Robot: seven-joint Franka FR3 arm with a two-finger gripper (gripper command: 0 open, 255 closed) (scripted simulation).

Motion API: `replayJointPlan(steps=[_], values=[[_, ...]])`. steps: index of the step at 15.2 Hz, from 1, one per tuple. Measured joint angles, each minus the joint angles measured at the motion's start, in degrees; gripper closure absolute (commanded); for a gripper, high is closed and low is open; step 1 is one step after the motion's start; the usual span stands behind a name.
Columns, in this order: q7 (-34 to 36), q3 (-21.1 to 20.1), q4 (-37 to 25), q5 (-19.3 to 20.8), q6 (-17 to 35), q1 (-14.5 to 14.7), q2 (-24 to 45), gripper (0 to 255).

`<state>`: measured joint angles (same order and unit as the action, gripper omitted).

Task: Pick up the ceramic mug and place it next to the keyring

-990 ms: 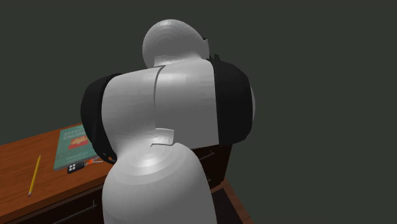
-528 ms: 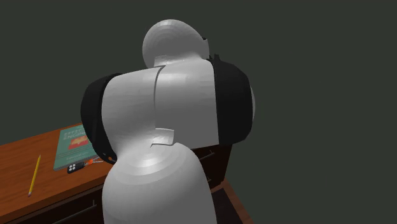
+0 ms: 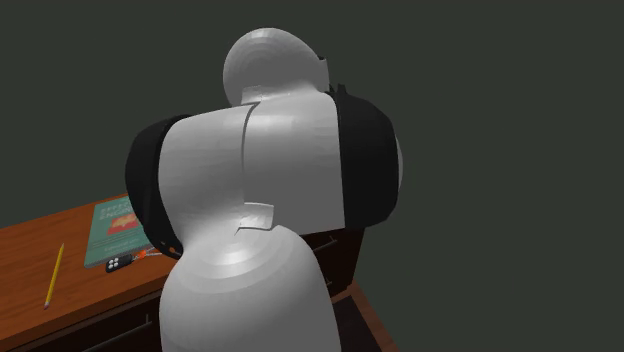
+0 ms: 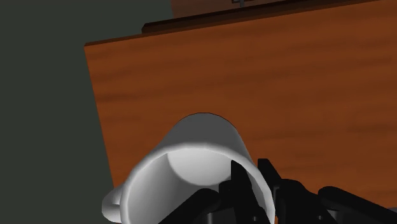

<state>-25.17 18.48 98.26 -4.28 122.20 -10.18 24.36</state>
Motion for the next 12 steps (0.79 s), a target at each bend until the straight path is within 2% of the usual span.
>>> replayJointPlan(steps=[12], values=[[0.41,0.58,-4.32,1.19,-7.62,0.37,-3.48,255]])
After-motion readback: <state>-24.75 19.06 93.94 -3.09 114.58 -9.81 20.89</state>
